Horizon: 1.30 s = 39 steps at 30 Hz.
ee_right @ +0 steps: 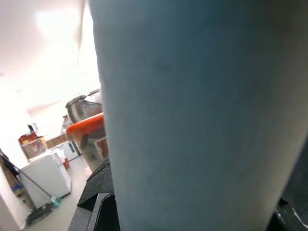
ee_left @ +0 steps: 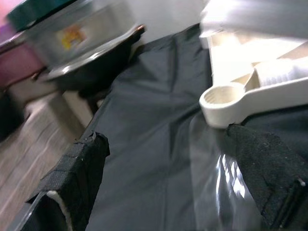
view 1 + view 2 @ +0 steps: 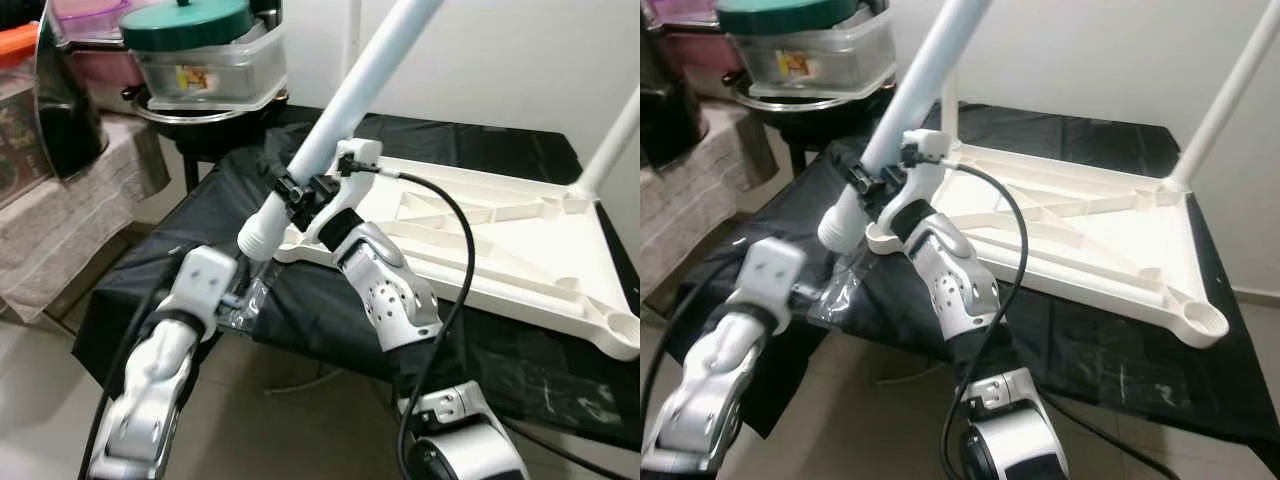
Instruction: Building children table
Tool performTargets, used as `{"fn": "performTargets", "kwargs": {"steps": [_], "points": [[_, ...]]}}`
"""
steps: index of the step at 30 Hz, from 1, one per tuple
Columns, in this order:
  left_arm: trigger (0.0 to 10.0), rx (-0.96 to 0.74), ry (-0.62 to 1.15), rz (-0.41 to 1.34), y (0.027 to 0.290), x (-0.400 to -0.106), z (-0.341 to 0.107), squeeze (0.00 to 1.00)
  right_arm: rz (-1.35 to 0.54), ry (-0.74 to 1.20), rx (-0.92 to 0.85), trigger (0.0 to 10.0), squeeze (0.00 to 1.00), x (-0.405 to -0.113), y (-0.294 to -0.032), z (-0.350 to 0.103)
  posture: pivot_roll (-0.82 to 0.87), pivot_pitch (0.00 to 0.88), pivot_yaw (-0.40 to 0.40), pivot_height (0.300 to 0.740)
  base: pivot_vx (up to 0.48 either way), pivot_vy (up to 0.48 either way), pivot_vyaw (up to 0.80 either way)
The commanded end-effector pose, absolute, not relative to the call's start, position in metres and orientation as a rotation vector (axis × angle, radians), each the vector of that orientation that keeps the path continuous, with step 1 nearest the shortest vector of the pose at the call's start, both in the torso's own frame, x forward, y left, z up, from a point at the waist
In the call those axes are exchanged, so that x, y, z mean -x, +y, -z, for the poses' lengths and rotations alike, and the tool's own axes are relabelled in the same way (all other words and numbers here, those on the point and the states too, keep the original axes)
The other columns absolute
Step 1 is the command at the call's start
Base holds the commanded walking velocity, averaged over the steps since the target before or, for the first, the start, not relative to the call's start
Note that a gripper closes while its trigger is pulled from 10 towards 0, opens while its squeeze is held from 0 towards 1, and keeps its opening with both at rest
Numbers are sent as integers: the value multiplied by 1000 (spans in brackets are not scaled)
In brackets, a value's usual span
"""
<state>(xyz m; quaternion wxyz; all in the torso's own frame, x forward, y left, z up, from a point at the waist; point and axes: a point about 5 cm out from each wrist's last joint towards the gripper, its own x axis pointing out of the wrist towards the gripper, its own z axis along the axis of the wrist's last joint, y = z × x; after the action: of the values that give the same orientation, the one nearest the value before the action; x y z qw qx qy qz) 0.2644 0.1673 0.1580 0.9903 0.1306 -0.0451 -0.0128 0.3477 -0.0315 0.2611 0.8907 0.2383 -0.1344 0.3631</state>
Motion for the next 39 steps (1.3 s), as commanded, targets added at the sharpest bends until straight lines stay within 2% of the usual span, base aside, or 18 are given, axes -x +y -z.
{"fn": "performTargets", "kwargs": {"steps": [1, 4, 10, 16, 32, 39], "points": [[10000, -212, -62, 0, 167, -251, -150, 0, -713, -311, -511, 10000, 0, -347, -44, -262, 33, 0, 11, 740, 0, 0, 0], [10000, -171, -19, 13, 158, -234, -136, 0, -702, -325, -493, 10000, 0, -345, -52, -260, 34, 0, 10, 740, 0, 0, 329], [10000, -150, -1, 22, 153, -229, -131, 0, -702, -325, -492, 10000, 0, -344, -52, -259, 34, 0, 10, 740, 0, 0, 647], [10000, -88, 68, 82, 130, -212, -114, 0, -738, -287, -511, 10000, 0, -335, -46, -249, 39, 0, -4, 740, 0, 0, 800], [10000, 14, 125, 78, 119, -198, -103, 0, -740, -216, -361, 10000, 0, -316, -49, -214, 31, 0, -6, 740, 0, 0, 800], [10000, 5, 121, 60, 121, -202, -103, 0, -740, -216, -351, 10000, 0, -316, -46, -214, 34, 0, -3, 740, -317, 0, 800]]}}
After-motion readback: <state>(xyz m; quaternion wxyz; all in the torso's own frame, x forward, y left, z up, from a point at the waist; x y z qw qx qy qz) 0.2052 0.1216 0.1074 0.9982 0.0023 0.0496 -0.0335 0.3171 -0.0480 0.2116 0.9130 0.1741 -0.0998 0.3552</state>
